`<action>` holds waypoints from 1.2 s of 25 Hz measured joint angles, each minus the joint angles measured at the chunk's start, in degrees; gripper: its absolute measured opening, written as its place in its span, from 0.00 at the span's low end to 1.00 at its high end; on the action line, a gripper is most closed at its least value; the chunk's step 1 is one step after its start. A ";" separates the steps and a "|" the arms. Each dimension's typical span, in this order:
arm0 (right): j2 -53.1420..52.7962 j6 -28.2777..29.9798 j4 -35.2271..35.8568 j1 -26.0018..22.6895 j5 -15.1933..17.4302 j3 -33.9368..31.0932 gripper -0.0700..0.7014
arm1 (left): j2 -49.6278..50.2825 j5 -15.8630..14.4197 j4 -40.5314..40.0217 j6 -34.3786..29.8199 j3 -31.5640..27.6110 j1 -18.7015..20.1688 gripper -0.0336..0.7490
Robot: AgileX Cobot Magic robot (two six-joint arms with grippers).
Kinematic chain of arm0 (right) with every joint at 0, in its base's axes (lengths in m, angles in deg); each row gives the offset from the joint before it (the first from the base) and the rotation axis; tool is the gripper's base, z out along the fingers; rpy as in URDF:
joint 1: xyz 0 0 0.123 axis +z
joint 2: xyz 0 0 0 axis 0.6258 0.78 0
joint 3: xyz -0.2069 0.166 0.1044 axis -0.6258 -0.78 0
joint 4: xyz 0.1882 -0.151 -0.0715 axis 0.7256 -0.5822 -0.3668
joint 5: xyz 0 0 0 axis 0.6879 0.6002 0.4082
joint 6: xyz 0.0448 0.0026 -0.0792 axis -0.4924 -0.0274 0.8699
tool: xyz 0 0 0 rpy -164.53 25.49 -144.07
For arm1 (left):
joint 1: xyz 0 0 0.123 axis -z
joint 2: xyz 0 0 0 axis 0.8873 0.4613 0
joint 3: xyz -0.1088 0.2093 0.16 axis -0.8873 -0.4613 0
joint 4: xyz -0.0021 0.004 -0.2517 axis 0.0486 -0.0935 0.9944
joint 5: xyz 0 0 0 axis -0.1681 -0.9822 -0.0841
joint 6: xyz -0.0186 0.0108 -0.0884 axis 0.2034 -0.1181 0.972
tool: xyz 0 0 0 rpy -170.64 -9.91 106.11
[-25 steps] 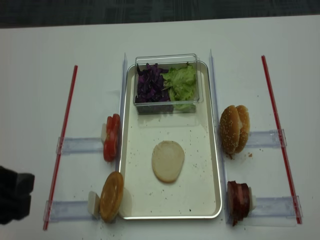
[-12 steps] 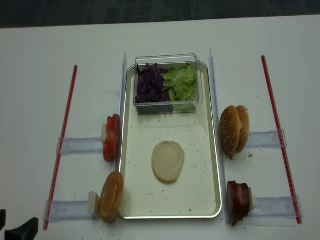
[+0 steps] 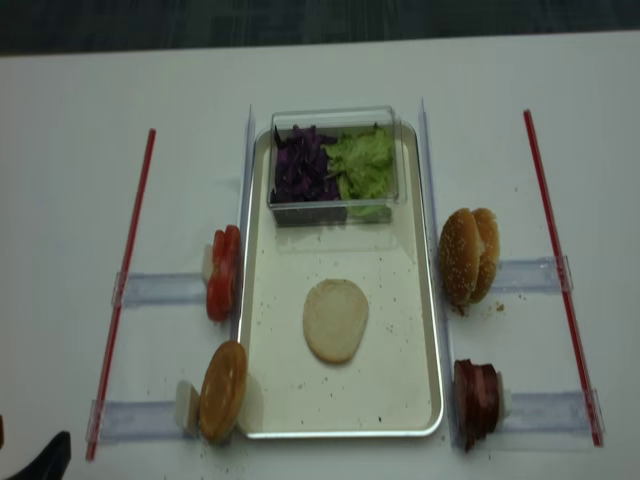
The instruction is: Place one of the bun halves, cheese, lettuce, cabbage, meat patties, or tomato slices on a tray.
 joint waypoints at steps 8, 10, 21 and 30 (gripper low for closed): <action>0.00 0.00 0.00 0.00 0.00 0.00 0.80 | -0.38 0.53 0.00 0.09 0.00 0.00 0.58; 0.00 0.00 0.00 0.00 0.00 0.00 0.80 | -0.38 0.53 0.00 0.09 0.00 0.00 0.58; 0.00 0.00 0.00 0.00 0.00 0.00 0.80 | -0.93 0.61 0.00 0.09 0.00 0.00 0.58; 0.00 0.00 0.00 0.00 0.00 0.00 0.80 | -0.93 0.61 -0.10 2.65 0.00 0.00 0.58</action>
